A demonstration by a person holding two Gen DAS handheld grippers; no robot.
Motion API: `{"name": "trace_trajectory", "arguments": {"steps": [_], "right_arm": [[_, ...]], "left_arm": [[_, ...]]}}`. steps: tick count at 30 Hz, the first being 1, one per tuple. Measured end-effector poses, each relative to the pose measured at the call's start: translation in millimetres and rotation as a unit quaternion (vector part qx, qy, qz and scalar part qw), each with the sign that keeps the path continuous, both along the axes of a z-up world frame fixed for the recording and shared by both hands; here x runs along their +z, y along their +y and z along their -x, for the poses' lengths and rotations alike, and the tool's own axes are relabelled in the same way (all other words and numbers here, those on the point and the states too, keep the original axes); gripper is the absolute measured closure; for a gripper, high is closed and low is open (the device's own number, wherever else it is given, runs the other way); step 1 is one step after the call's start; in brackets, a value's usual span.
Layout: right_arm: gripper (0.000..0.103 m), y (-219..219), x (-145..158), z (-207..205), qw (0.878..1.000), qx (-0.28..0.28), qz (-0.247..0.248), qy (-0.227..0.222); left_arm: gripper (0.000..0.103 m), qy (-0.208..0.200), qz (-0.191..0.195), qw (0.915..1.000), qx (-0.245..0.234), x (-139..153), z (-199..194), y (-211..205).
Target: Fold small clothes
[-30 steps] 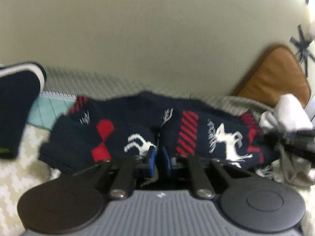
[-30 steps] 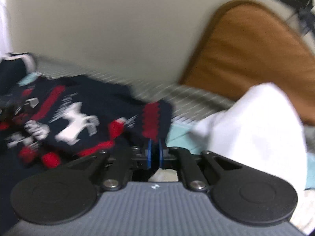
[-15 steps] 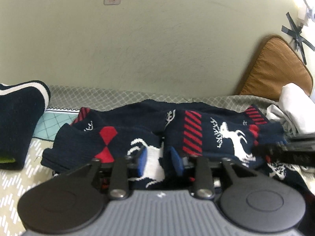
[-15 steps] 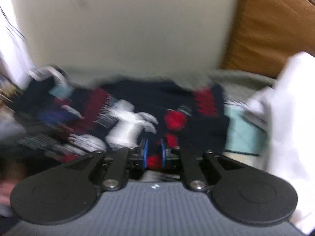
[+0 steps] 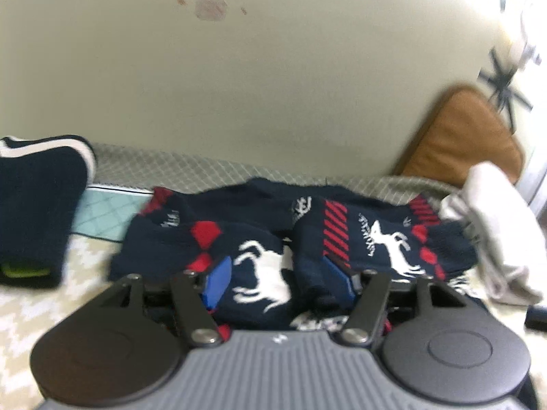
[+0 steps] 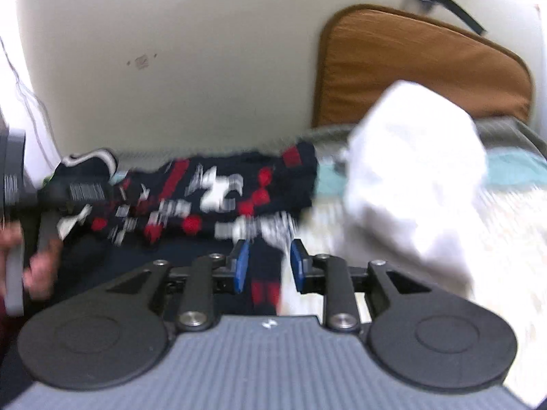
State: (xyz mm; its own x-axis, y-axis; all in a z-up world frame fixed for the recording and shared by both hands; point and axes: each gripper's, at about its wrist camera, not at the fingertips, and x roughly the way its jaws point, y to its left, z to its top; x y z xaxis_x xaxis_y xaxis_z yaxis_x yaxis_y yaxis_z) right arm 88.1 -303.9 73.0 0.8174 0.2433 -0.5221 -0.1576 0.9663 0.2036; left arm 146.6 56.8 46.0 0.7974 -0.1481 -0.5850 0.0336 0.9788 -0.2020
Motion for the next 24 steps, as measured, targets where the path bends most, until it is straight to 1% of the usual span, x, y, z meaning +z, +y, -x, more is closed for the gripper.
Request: {"name": "trace_trajectory", "arguments": {"steps": [2,4,6,8,10,13,14,16,18,21,23,24], "right_arm": [[0.072,-7.0,-6.9,24.8,1.0,0.003,-0.004,0.003],[0.073,-7.6,-13.4,47.4,1.0,0.006,-0.001,0.003],[0.072,-7.5,-16.2,54.7,1.0,0.003,0.001,0.004],[0.072,-8.1,-15.6,49.8,1.0,-0.001,-0.004,0.002],[0.072,-6.6,-12.5,45.7,1.0,-0.003,-0.018,-0.002],[0.072,0.4,-10.6,50.8,0.999,0.012,-0.037,-0.011],[0.072,3.8,-12.3,52.8,0.999,0.018,-0.036,-0.012],[0.072,7.6,-16.1,58.7,0.999,0.023,-0.027,-0.008],[0.072,2.5,-19.3,68.8,0.999,0.027,-0.027,0.001],[0.072,-12.4,-19.8,89.9,0.997,0.032,-0.07,0.023],[0.071,-23.9,-19.9,107.8,0.993,0.04,-0.105,0.041],[0.07,-29.3,-20.6,117.9,0.99,0.043,-0.123,0.049]], "left_arm": [[0.041,-0.008,-0.006,0.9999,0.001,8.0,21.4,12.9],[0.041,-0.008,-0.029,0.9994,0.016,10.1,42.1,27.5],[0.04,0.007,-0.048,0.9984,0.03,7.2,56.1,45.0],[0.039,0.022,-0.055,0.9971,0.048,1.6,67.2,62.2],[0.038,0.038,-0.044,0.996,0.068,-6.6,79.6,78.6],[0.038,0.057,-0.005,0.9954,0.077,-20.9,105.6,93.8],[0.038,0.06,0.003,0.9954,0.074,-24.9,117.6,94.9],[0.036,0.052,0.008,0.9967,0.062,-26.8,141.9,92.2],[0.034,0.046,0.017,0.9981,0.037,-24.2,167.7,90.4],[0.03,0.042,0.023,0.9989,0.003,-17.1,201.3,87.6],[0.03,0.056,0.028,0.9979,-0.016,-15.3,218.0,86.6],[0.03,0.069,0.031,0.9968,-0.025,-15.7,224.9,86.3]]}}
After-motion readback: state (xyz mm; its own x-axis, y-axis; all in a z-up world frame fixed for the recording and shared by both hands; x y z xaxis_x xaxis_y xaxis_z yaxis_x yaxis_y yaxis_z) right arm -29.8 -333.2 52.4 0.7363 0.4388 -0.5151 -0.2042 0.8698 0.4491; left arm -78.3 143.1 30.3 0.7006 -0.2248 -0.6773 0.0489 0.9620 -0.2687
